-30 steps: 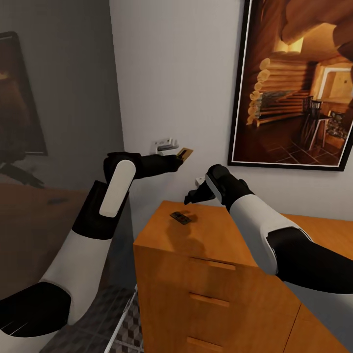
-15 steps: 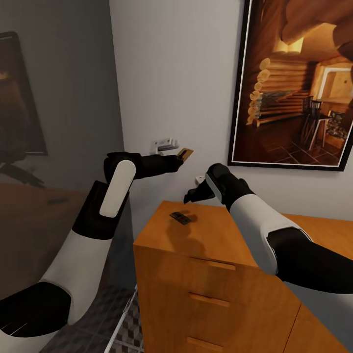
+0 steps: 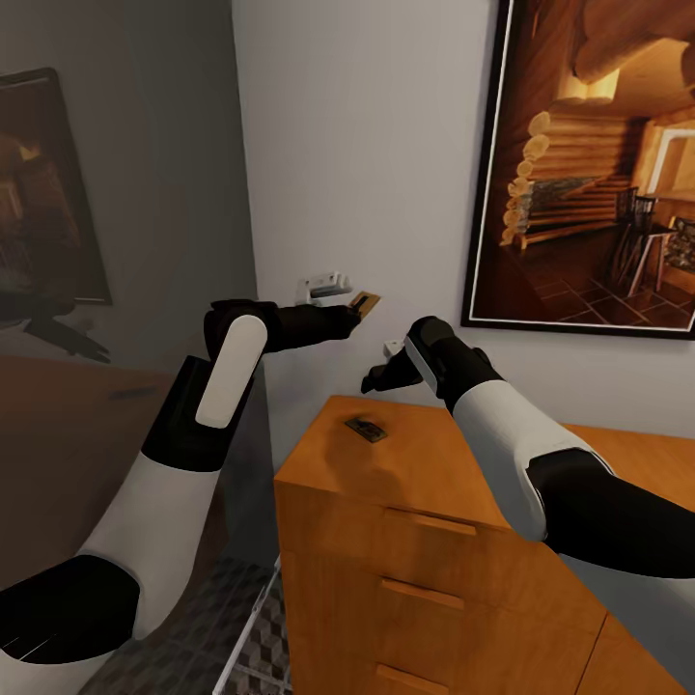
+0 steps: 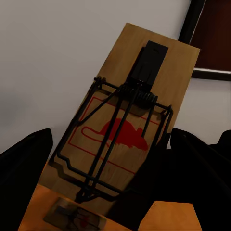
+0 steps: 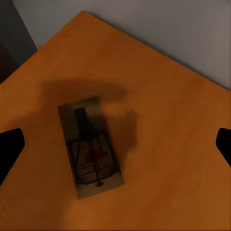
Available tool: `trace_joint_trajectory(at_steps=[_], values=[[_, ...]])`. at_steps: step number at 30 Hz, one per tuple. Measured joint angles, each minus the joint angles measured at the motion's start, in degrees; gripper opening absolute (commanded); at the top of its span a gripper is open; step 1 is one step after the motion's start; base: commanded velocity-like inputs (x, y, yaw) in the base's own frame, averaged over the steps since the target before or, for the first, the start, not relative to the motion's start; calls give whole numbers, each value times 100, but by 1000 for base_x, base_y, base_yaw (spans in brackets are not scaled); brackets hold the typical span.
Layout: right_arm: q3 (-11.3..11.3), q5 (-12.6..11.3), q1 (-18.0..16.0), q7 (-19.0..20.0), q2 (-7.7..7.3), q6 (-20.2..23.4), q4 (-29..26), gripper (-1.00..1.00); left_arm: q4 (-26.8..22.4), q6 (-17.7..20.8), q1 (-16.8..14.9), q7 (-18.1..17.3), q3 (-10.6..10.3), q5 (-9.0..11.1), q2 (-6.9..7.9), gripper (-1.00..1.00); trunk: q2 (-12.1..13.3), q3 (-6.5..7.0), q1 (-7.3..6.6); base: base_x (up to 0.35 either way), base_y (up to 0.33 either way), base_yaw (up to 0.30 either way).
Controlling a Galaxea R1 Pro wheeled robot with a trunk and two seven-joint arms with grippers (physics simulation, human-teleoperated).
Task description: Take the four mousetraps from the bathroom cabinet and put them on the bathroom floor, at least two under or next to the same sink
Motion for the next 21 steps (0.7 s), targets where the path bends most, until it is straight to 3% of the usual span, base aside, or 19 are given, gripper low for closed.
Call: trace_joint_trajectory(at_steps=[21], values=[[-10, -2, 0, 8, 0, 1, -4, 100, 1, -13, 4, 9, 0, -5, -15, -100, 0, 0, 0, 0, 0, 16]])
